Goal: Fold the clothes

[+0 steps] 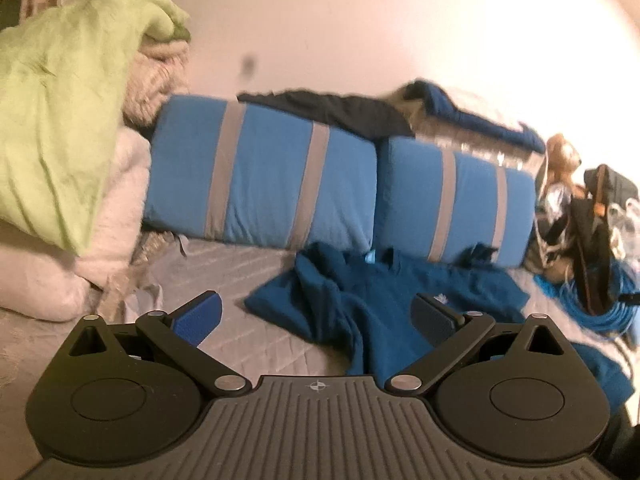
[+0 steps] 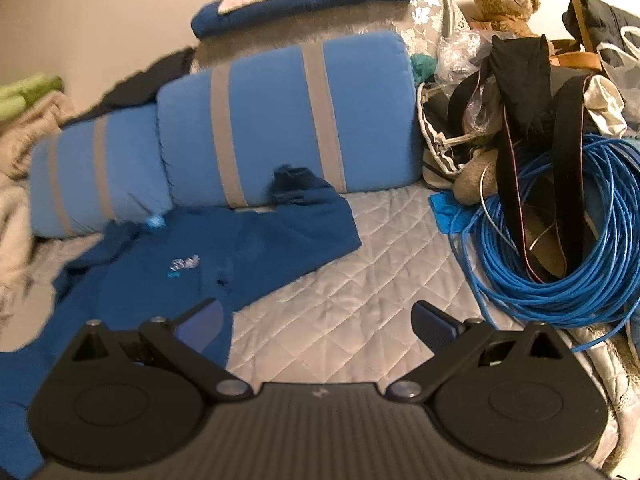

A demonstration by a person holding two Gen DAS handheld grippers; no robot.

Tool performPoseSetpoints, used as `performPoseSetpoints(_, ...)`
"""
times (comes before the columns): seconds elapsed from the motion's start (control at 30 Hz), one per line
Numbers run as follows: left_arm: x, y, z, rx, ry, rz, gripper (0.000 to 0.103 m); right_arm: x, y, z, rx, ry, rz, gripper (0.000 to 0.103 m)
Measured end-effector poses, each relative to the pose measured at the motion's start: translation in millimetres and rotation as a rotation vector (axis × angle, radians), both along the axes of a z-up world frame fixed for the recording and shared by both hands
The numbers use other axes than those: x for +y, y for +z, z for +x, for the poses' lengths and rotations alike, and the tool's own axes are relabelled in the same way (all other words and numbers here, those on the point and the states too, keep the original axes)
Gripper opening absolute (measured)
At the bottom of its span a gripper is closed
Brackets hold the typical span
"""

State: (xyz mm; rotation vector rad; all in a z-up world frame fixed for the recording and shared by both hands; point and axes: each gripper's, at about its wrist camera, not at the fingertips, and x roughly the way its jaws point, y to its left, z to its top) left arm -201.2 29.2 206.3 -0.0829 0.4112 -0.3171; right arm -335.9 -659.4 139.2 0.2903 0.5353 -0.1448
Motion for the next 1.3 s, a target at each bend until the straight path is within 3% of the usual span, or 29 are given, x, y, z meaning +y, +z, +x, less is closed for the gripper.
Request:
performPoseSetpoints(0.23,19,26,-31,-0.037,0.068,-0.033,0.103,-35,31,-46,-0.03,0.012,-0.02,0.103)
performPoseSetpoints(0.53,35,55,-70,-0.048,0.148,0.017,0.103,-69,88,-108,-0.12,-0.032,-0.036,0.103)
performPoseSetpoints(0.67,32,43,-72,-0.039,0.146,0.011,0.103,-72,95,-125,-0.138,-0.03,-0.021,0.103)
performPoseSetpoints(0.83,25,22,-70,-0.02,0.14,-0.013,0.103,-47,69,-114,-0.088,0.024,0.027,0.103)
performPoseSetpoints(1.1,2,-37,-51,0.064,0.123,-0.068,0.103,14,12,-71,0.026,0.175,0.149,0.1)
performPoseSetpoints(1.17,-3,-45,-46,0.077,0.116,-0.085,0.103,26,-1,-60,0.062,0.204,0.197,0.089)
performPoseSetpoints(1.3,-17,-53,-38,0.093,0.101,-0.097,0.103,42,-25,-40,0.127,0.235,0.302,0.076)
